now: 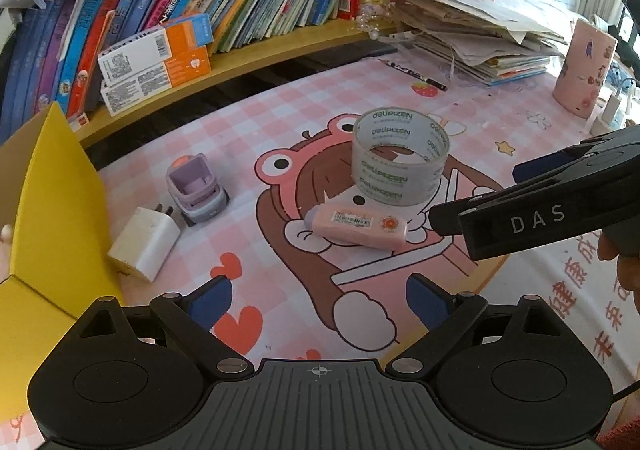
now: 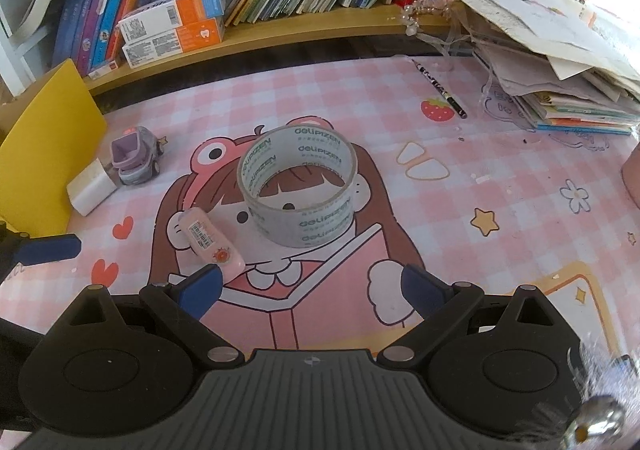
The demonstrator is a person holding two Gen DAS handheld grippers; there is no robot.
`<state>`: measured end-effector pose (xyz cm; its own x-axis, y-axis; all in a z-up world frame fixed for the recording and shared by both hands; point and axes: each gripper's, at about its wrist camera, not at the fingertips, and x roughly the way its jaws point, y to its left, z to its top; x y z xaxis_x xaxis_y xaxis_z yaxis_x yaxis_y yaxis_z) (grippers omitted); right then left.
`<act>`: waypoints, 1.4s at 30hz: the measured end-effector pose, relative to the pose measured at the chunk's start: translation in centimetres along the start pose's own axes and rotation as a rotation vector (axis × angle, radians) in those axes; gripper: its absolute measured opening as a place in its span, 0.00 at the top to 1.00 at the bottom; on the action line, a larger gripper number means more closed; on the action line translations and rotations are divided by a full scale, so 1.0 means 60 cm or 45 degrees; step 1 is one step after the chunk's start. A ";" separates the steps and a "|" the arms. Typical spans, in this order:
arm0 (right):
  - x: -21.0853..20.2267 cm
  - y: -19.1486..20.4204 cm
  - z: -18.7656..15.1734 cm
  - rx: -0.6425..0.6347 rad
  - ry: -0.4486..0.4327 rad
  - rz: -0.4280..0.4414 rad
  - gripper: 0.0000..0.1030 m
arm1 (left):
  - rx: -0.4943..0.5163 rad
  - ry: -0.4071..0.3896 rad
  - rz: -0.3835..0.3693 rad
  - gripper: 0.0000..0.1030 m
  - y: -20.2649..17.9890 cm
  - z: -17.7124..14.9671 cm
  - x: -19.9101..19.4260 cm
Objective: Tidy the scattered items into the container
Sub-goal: 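Move the left tool toward the pink eraser while the right tool approaches the tape roll, then close the left gripper on the pink eraser while the right gripper grasps the tape roll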
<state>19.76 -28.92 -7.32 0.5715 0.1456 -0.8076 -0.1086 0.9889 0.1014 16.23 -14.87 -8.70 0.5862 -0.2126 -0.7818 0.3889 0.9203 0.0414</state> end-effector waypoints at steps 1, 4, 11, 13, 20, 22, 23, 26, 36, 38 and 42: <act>0.002 0.000 0.001 -0.001 0.001 0.001 0.06 | 0.001 0.000 0.000 0.08 0.001 0.001 0.003; 0.008 0.002 0.004 -0.001 0.004 0.009 0.07 | -0.007 0.005 -0.009 0.08 0.003 0.003 0.011; 0.025 0.002 0.020 0.006 0.004 0.042 0.07 | -0.002 0.022 -0.040 0.08 0.002 0.003 0.031; 0.030 0.003 0.027 0.004 0.001 0.049 0.08 | -0.003 0.023 -0.045 0.08 0.002 0.003 0.036; 0.050 0.008 0.048 -0.012 0.006 0.072 0.09 | -0.009 0.026 -0.056 0.08 0.005 0.004 0.048; 0.056 0.009 0.052 -0.023 0.004 0.074 0.09 | -0.009 0.025 -0.060 0.08 0.006 0.004 0.051; 0.059 0.009 0.055 -0.025 0.005 0.075 0.10 | -0.011 0.025 -0.062 0.08 0.006 0.004 0.052; 0.067 0.009 0.060 -0.032 0.010 0.081 0.11 | -0.011 0.030 -0.070 0.08 0.007 0.005 0.057; 0.083 0.000 0.076 -0.025 0.000 0.057 0.19 | 0.034 -0.004 -0.071 0.08 -0.005 0.018 0.074; 0.084 -0.005 0.079 -0.018 -0.001 0.052 0.20 | 0.042 -0.009 -0.072 0.08 -0.009 0.021 0.080; 0.086 -0.007 0.082 -0.029 -0.005 0.047 0.21 | 0.040 -0.004 -0.089 0.08 -0.012 0.026 0.091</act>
<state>26.72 -28.45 -8.68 0.5697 0.1822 -0.8014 -0.1485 0.9819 0.1177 20.27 -17.19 -12.02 0.5591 -0.2767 -0.7815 0.4507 0.8927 0.0063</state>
